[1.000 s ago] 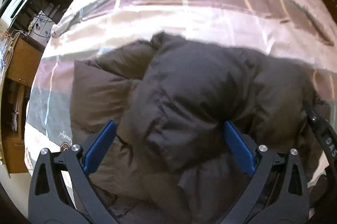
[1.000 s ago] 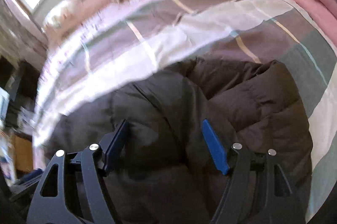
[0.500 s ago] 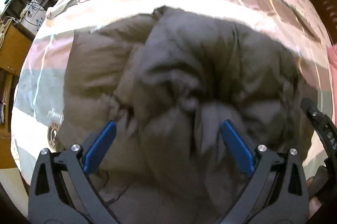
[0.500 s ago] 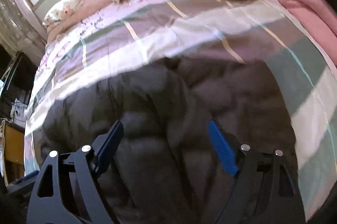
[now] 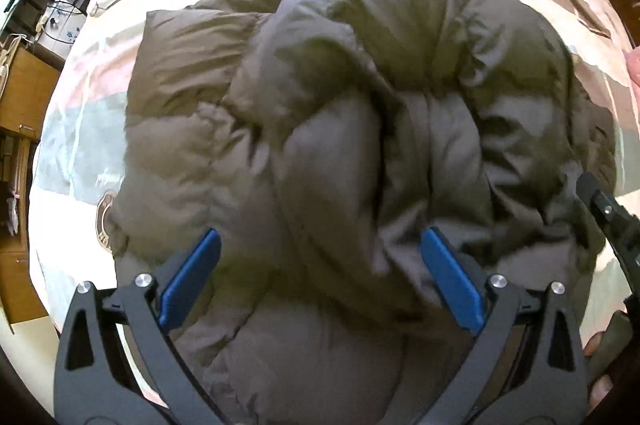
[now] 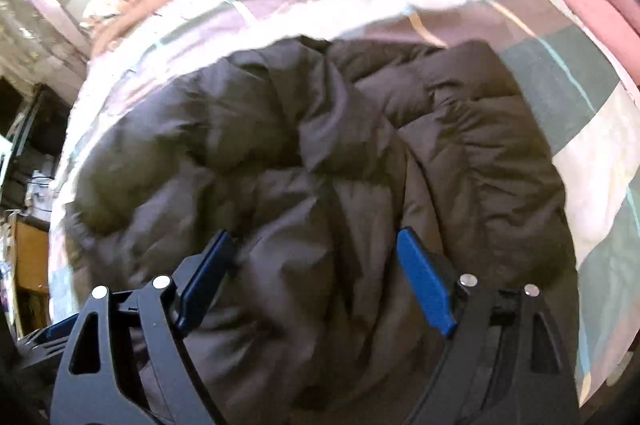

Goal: Fold large clothes

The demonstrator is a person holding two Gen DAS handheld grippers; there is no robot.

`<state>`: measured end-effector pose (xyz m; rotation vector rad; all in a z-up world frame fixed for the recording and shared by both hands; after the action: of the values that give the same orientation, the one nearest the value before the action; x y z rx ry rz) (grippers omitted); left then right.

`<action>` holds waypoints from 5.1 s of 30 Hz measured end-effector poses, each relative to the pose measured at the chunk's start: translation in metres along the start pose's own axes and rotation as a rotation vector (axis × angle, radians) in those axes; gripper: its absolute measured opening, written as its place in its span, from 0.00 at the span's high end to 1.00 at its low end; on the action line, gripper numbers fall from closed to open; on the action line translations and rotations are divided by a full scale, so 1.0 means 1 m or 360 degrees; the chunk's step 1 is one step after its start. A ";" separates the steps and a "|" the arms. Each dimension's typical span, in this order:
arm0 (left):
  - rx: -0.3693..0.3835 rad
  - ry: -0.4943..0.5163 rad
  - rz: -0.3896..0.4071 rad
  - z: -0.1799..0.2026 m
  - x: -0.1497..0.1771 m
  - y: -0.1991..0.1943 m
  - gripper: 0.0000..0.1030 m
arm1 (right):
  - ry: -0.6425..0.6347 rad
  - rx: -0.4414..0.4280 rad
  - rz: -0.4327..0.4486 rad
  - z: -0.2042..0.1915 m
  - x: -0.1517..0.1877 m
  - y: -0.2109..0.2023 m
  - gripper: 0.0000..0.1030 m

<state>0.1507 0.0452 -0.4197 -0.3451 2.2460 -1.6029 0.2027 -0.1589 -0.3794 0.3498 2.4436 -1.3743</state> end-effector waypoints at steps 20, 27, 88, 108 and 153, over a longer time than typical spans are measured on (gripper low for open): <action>-0.0088 0.0109 -0.0119 0.004 0.040 0.033 0.02 | 0.0110 0.0026 -0.0377 0.009 0.059 0.048 0.16; 0.0010 0.0059 -0.0050 -0.018 0.050 0.018 0.02 | 0.0159 -0.0210 0.0002 0.020 0.061 -0.027 0.15; 0.1479 -0.0654 -0.0225 -0.258 -0.045 0.006 0.88 | 0.0846 -0.1290 0.0150 0.167 -0.049 -0.106 0.88; 0.1517 -0.1211 -0.0477 -0.245 -0.191 0.152 0.83 | 0.1127 -0.1059 0.0004 0.195 -0.222 0.135 0.80; 0.0052 0.0087 0.0220 -0.007 -0.217 0.012 0.03 | -0.0209 0.0283 0.0007 0.085 -0.205 0.095 0.13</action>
<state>0.3443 0.1412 -0.3970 -0.1353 2.2281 -1.5926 0.4384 -0.1960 -0.4157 0.2959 2.2211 -1.5657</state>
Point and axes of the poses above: each gripper's, at about its wrist camera, not at the fingertips, and y roughly the way its jaws point, z to its right, x to its underside, the point moved 1 cm from there along y, roughly the way its jaws point, and after that the axes turned 15 degrees about -x, right-handed, at the moved point
